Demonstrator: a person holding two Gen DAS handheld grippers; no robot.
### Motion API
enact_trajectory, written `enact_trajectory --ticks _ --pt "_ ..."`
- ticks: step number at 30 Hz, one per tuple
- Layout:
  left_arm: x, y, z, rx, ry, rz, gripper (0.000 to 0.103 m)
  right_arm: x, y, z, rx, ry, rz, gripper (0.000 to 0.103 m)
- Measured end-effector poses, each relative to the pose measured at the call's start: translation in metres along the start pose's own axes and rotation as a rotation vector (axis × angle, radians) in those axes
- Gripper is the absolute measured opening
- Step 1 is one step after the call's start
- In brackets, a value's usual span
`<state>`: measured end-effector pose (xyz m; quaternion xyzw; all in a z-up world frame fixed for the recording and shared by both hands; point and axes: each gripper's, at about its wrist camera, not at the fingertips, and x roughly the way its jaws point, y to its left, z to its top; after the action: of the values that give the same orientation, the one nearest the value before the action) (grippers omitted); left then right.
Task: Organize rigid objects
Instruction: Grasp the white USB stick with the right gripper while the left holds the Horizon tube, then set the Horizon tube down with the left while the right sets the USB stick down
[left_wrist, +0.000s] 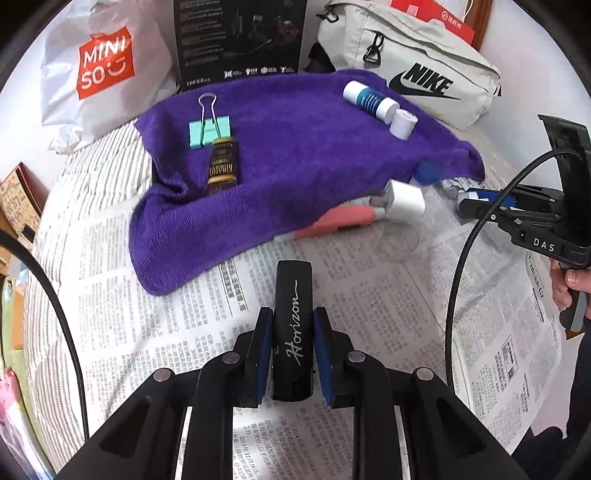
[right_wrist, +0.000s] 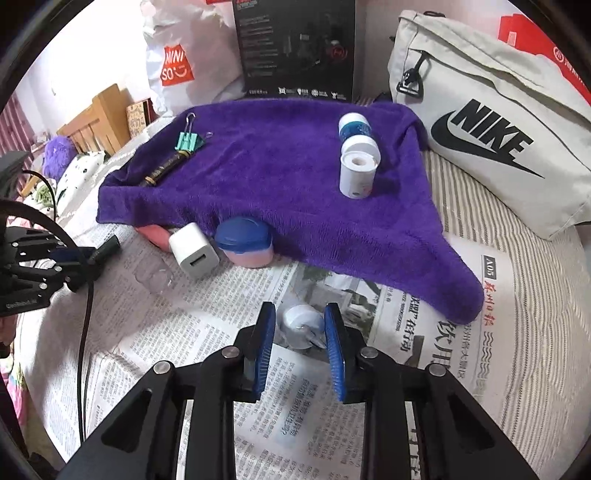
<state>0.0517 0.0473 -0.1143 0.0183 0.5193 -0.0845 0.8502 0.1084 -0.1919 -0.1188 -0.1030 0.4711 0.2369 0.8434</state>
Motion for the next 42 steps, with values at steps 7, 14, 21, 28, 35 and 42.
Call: enact_trajectory --ticks 7,14,21,28,35,42 --pt "-0.001 -0.003 -0.004 0.012 0.002 0.027 0.022 0.005 0.003 -0.008 -0.026 -0.006 -0.024 0.026" --pt "-0.003 0.0 -0.005 0.009 -0.008 0.02 0.021 0.002 0.006 -0.014 -0.039 -0.02 -0.039 0.024" --pt "-0.01 0.009 -0.002 -0.022 -0.017 0.003 0.021 -0.008 0.003 -0.004 -0.017 -0.02 -0.013 0.023" --pt "-0.021 0.013 0.005 -0.033 -0.041 -0.008 0.021 -0.015 0.001 0.005 -0.003 -0.034 0.003 0.024" --pt "-0.027 0.011 0.024 -0.012 -0.061 -0.01 0.021 -0.024 0.0 0.013 0.011 -0.054 0.027 0.024" --pt "-0.033 0.015 0.043 -0.012 -0.088 -0.024 0.021 -0.026 -0.002 0.025 0.017 -0.064 0.034 0.024"
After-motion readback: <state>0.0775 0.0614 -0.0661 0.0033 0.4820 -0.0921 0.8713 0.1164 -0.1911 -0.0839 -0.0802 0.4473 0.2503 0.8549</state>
